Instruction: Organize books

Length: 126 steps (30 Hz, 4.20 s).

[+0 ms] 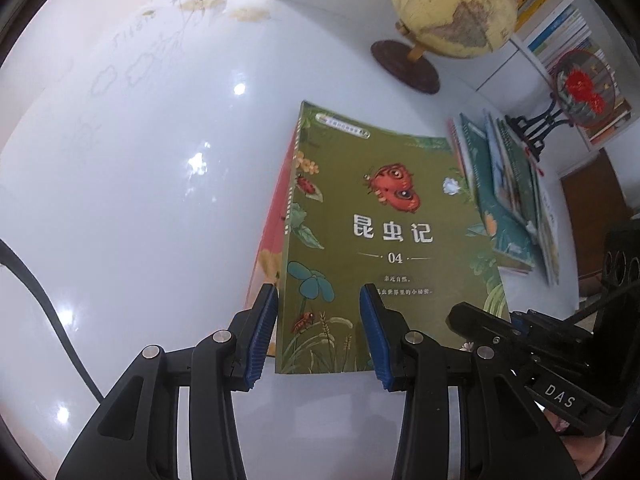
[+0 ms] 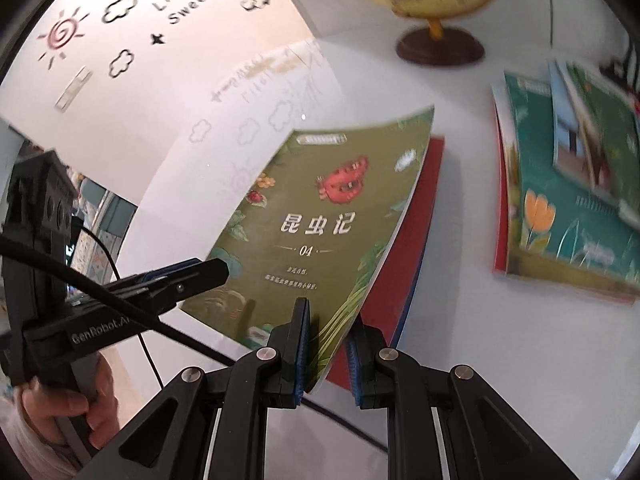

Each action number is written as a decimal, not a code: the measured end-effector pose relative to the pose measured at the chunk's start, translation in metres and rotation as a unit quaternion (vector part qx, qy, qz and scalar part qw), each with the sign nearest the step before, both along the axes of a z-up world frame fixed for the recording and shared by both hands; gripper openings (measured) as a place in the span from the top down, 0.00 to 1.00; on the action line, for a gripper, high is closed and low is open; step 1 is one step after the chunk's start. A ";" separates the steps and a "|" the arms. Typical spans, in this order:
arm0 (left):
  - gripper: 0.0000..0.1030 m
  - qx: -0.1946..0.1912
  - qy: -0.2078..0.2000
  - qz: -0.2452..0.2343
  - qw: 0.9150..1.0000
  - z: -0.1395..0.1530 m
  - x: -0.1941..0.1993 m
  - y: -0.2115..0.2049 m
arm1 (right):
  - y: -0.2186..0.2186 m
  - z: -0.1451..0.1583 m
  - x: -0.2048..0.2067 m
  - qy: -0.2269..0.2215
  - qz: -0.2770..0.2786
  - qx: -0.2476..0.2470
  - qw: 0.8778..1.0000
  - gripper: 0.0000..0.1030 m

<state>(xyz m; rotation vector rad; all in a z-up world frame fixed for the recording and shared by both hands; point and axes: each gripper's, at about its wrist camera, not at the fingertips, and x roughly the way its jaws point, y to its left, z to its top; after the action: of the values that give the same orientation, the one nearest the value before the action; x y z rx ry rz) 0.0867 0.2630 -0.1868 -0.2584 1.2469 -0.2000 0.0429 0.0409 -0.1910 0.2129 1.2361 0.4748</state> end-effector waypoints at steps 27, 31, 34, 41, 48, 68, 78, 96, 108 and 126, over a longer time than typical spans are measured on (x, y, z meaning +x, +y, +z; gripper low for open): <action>0.42 0.060 0.040 0.016 0.997 -0.020 0.020 -0.022 | -0.054 -0.021 0.004 0.105 -0.020 -0.041 0.993 0.44; 0.42 0.062 0.028 -0.008 0.998 -0.009 0.030 -0.043 | -0.059 -0.001 0.001 0.031 0.049 -0.125 0.990 0.44; 0.42 0.068 0.015 -0.031 0.997 -0.001 0.037 -0.066 | -0.079 0.011 0.000 -0.023 0.059 -0.185 0.981 0.44; 0.42 0.071 -0.002 -0.070 0.995 0.011 0.053 -0.129 | -0.159 0.025 0.009 -0.041 -0.058 -0.160 0.985 0.44; 0.42 0.064 -0.028 -0.152 0.986 0.026 0.067 -0.213 | -0.253 0.027 0.007 -0.030 -0.203 -0.097 0.974 0.43; 0.42 0.034 -0.025 -0.247 0.968 0.020 0.093 -0.367 | -0.379 -0.022 0.009 0.023 -0.309 -0.034 0.950 0.43; 0.38 0.025 -0.034 -0.311 0.949 0.004 0.088 -0.424 | -0.383 -0.033 0.016 0.023 -0.297 0.006 0.955 0.42; 0.22 0.010 -0.001 -0.363 0.932 0.000 0.039 -0.408 | -0.374 -0.035 -0.007 0.066 -0.259 0.058 0.962 0.20; 0.27 -0.002 0.046 -0.316 0.948 -0.007 0.023 -0.355 | -0.333 -0.031 0.011 0.047 -0.159 0.073 0.983 0.12; 0.77 0.015 0.021 -0.199 0.980 -0.005 0.038 -0.340 | -0.331 -0.029 -0.007 0.020 -0.155 0.029 0.987 0.22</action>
<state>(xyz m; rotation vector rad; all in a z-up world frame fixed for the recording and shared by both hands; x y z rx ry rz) 0.1245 -0.0769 -0.1917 0.0168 1.3342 -0.5217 0.0364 -0.2896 -0.2199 0.4578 1.2037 0.2372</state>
